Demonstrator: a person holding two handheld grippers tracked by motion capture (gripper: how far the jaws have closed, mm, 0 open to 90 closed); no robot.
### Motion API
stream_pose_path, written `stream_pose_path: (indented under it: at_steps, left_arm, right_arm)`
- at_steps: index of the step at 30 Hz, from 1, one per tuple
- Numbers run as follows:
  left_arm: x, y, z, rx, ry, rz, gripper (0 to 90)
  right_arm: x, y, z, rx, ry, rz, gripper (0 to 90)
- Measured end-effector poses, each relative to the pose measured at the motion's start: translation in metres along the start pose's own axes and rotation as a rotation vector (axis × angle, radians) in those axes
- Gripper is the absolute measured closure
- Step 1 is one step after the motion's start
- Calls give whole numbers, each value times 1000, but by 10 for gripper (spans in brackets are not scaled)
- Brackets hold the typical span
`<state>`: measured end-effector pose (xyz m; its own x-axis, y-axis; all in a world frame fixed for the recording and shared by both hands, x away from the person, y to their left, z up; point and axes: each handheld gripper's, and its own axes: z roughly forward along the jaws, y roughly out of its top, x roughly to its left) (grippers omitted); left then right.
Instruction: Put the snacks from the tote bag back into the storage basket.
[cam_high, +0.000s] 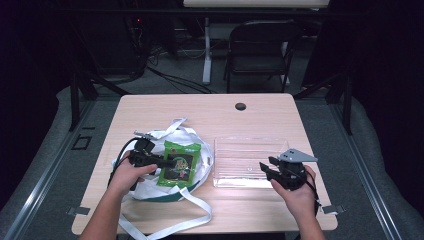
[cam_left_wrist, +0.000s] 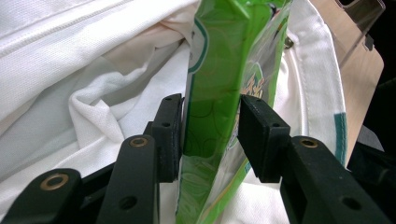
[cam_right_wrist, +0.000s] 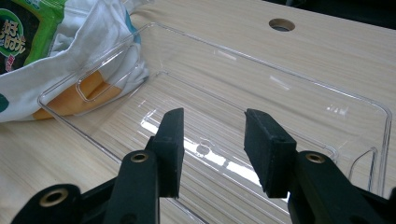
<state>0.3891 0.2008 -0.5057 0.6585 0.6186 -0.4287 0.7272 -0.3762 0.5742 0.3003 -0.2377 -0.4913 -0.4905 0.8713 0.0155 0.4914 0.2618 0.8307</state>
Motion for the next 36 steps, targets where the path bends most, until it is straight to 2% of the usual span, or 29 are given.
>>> stream_pose_path:
  at_steps: [8, 26, 36]
  left_arm:
    - [0, -1, -4, 6, 7, 25, 669]
    - [5, -6, -13, 4, -29, 13, 722]
    - [6, -6, -19, -34, -22, 14, 724]
  right_arm:
    - [0, 0, 0, -3, 1, 0, 580]
    - [0, 2, 4, -1, 5, -1, 580]
    - [0, 2, 6, -6, 6, -3, 579]
